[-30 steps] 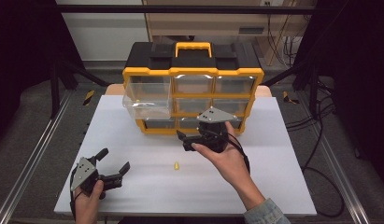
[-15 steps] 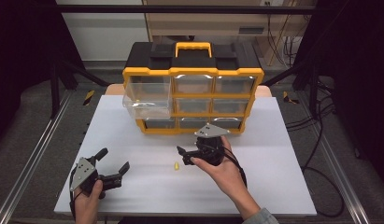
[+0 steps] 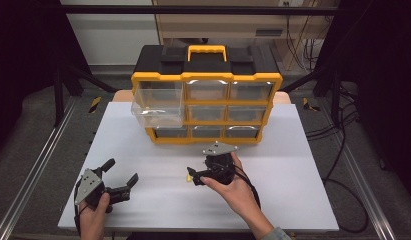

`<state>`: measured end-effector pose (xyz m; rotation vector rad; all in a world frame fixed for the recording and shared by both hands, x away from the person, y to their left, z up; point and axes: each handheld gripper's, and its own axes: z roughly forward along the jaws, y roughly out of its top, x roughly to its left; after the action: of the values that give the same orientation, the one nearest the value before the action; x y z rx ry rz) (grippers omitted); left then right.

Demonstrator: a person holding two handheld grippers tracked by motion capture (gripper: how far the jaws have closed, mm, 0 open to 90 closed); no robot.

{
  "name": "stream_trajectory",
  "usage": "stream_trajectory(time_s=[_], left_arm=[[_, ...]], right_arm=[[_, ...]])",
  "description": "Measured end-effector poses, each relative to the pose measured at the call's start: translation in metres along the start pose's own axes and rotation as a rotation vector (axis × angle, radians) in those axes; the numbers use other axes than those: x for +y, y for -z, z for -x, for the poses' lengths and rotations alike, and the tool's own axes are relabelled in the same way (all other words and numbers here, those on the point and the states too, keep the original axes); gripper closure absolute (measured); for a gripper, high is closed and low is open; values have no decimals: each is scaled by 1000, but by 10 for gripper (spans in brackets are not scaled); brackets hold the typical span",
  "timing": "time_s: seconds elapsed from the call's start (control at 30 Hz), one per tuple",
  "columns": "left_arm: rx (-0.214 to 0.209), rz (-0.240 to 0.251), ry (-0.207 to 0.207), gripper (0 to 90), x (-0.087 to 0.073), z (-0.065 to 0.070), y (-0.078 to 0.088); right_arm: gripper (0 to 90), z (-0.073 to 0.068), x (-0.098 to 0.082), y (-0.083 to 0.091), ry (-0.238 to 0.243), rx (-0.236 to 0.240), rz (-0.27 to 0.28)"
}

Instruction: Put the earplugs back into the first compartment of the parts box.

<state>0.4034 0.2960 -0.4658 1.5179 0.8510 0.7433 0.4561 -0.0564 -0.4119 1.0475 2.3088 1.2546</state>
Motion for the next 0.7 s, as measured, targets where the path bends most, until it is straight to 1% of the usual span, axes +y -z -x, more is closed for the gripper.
stream_trajectory(time_s=[0.03,0.07,0.2,0.23,0.27,0.3,0.37,0.5,0.57,0.63,0.7], left_arm=[[0,0,0,12,0,0,0],[-1,0,0,12,0,0,0],[-1,0,0,12,0,0,0],[-1,0,0,12,0,0,0],[0,0,0,12,0,0,0],[0,0,0,12,0,0,0],[-1,0,0,12,0,0,0],[-2,0,-1,12,0,0,0],[-2,0,0,12,0,0,0],[-1,0,0,12,0,0,0],[-2,0,0,12,0,0,0]], right_arm=[[102,-2,-2,-3,1,8,-19],[102,-2,-2,-3,1,8,-19],[101,-5,-8,-9,-3,17,-50],[100,-6,-9,-11,4,20,-53],[94,-8,-12,-14,-6,21,-66],[94,-8,-12,-14,-6,21,-66],[91,-9,-14,-18,-9,25,-85],[126,-13,-17,-22,2,38,-116],[144,-13,-18,-24,6,36,-130],[184,-13,-19,-27,0,29,-147],[195,-13,-19,-27,-3,24,-151]])
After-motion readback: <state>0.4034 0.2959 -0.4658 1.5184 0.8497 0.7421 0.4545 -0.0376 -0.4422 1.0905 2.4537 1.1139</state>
